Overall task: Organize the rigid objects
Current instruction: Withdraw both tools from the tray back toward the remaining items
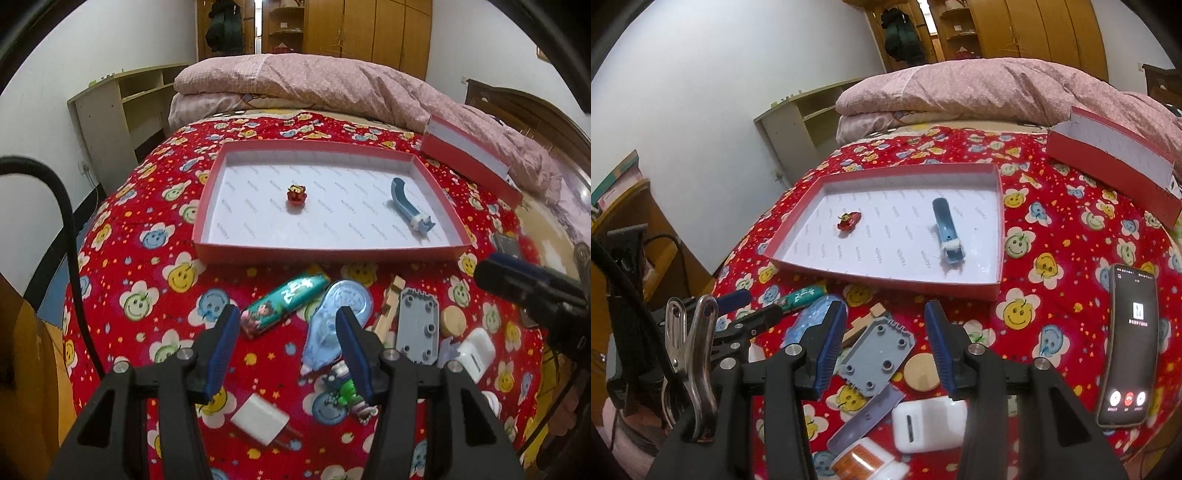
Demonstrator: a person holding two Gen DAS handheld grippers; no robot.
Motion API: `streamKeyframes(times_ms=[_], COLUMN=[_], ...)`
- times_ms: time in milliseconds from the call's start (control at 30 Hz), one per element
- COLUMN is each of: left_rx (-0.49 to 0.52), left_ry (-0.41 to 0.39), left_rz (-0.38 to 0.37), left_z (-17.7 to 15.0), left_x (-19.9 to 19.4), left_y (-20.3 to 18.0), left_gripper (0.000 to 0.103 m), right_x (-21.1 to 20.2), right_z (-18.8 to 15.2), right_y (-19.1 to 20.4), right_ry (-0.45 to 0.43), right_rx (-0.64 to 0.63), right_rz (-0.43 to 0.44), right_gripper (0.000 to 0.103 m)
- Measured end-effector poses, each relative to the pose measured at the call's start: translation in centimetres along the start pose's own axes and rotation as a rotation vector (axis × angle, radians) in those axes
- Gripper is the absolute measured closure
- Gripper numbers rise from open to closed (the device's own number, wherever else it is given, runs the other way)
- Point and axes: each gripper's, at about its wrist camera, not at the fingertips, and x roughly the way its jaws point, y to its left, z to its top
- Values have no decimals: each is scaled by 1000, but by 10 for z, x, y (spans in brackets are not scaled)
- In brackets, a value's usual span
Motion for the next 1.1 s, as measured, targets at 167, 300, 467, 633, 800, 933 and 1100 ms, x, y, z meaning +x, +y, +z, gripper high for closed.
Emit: streamKeyframes(times_ms=[167, 300, 467, 633, 800, 933, 1100], left_rx=[-29, -35, -40, -34, -29, -24, -42], left_ry=[18, 22, 24, 21, 25, 32, 41], left_rz=[-17, -23, -31, -42, -36, -38, -40], left_z=[-7, -15, -21, -28, -37, -46, -56], left_x=[-3, -7, -9, -13, -16, -17, -15], left_y=[9, 15, 18, 22, 28, 33, 38], left_gripper=[46, 46, 46, 46, 46, 44, 41], right_x=[-8, -12, -12, -15, -16, -24, -34], right_z=[-5, -11, -25, -38, -57, -75, -91], right_y=[7, 10, 10, 9, 12, 17, 23], right_ry=[-4, -1, 32, 56, 91, 99, 92], right_rx=[1, 4, 17, 28, 20, 14, -5], right_rz=[0, 0, -3, -11, -17, -22, -31], right_gripper=[58, 58, 58, 58, 58, 57, 46])
